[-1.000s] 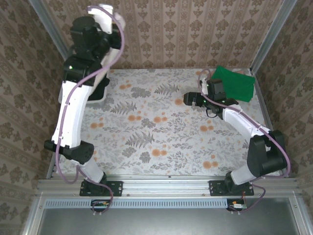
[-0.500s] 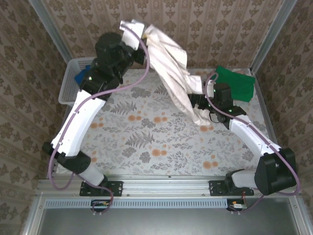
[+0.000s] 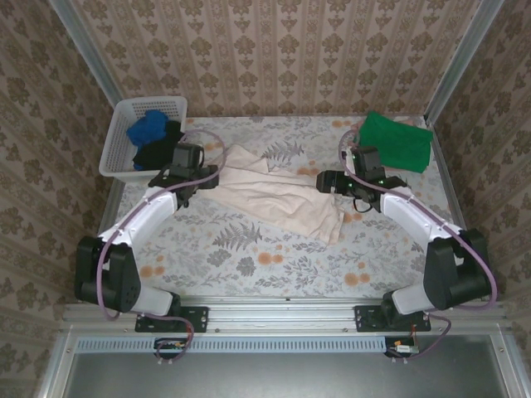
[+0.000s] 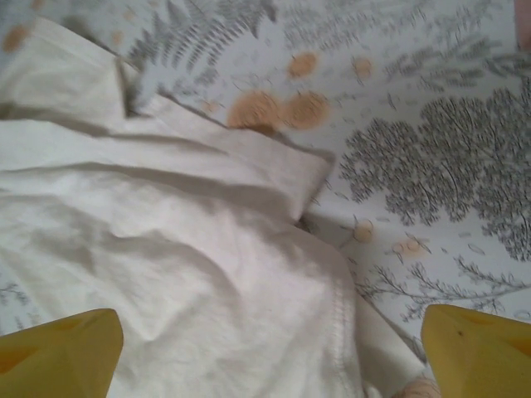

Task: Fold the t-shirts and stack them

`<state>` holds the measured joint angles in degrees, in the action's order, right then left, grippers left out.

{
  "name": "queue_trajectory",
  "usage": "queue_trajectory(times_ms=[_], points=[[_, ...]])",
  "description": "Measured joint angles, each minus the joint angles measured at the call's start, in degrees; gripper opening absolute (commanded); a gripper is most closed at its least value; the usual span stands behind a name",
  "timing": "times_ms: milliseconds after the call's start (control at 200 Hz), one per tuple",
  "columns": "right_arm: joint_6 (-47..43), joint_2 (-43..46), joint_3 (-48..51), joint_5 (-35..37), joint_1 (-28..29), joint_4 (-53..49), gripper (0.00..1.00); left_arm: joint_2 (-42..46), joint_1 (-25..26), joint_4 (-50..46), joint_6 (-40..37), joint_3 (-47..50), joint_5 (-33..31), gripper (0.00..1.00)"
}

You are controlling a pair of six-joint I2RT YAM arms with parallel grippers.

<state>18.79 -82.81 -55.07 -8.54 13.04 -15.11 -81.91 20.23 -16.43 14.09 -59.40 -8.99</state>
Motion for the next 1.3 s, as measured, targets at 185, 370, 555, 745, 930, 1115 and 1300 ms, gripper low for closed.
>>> queue_trajectory(times_ms=[185,370,555,745,930,1115,1300], points=[[4.74,-3.91,-0.5,2.99,0.0,-5.27,0.84,-15.98,11.04,-0.22,-4.87,-17.66,4.15,0.76],[9.05,-7.3,1.01,1.64,0.15,-4.39,0.78,-35.95,14.64,-2.01,-7.78,-33.53,10.47,0.75],[10.34,-13.0,0.66,-0.04,1.75,-3.98,0.57,-46.56,13.27,-6.64,-10.03,-37.57,13.79,0.42],[8.11,-15.37,-3.93,3.04,2.23,-7.87,0.21,-44.3,9.75,-6.34,-9.62,-35.54,18.88,0.0],[4.66,-15.63,-16.37,7.76,1.55,-13.38,0.09,-41.16,4.04,-8.0,-9.05,-35.93,25.31,0.0],[-1.25,-14.71,-30.36,11.85,0.66,-16.68,0.02,-32.22,0.04,-8.37,-8.48,-39.47,26.16,0.0],[-7.65,-3.87,-28.72,12.37,0.57,-14.95,0.0,-8.5,0.37,0.42,-6.29,-25.09,25.09,0.0]])
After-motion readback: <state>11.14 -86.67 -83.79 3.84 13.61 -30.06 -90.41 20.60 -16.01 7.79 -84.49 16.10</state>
